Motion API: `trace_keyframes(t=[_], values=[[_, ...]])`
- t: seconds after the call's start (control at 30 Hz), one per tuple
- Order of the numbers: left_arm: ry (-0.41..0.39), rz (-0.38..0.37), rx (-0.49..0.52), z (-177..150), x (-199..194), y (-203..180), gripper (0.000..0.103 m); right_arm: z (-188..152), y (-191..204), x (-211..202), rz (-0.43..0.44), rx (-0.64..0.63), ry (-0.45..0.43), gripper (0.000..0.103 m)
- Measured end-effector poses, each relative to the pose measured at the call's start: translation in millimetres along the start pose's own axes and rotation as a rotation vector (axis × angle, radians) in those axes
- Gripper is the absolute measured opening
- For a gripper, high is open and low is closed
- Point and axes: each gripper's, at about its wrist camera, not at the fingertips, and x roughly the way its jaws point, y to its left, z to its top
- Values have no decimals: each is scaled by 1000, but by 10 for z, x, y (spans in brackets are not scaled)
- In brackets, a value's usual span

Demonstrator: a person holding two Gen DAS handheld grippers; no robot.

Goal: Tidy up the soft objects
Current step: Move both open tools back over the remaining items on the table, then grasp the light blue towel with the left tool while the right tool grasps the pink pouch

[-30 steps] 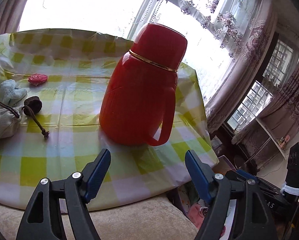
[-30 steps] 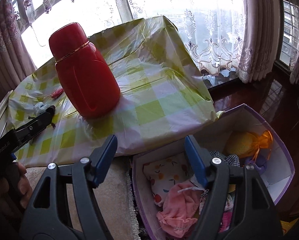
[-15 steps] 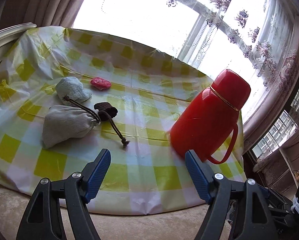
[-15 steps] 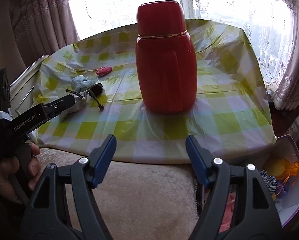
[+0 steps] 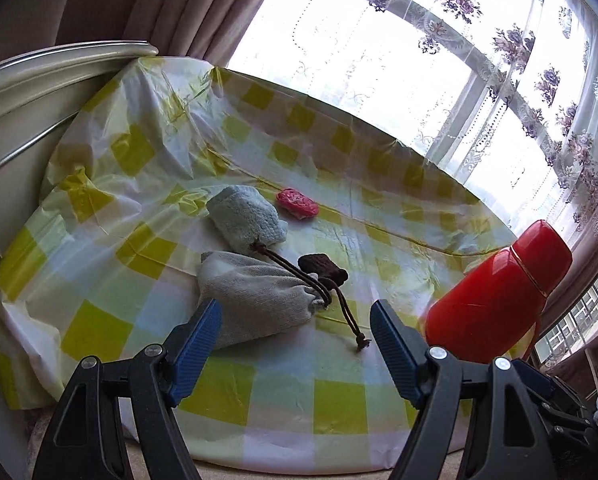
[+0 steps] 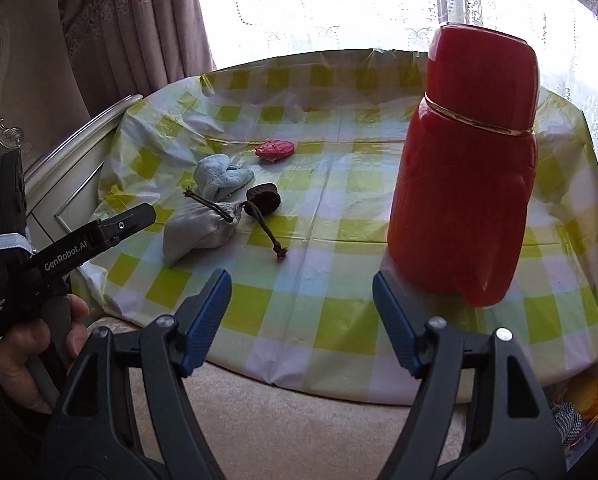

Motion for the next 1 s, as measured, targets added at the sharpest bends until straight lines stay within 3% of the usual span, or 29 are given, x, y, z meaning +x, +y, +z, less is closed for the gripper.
trace_keyframes(t=[0.3,0.6,0.8,1.0], values=[[37,-18,-99,577,545,379,77,688,150,633,24,-31,6,81],[273,-1,-223,948,1497,591,78,1352,257,1604,47,-32,79,87],[389,51,-207,1005,2005,559,78,1685,317,2413,35,-26,157,90],[403,66,-159,1013,2184,495,76,1830,374,3082,43,-1,238,91]])
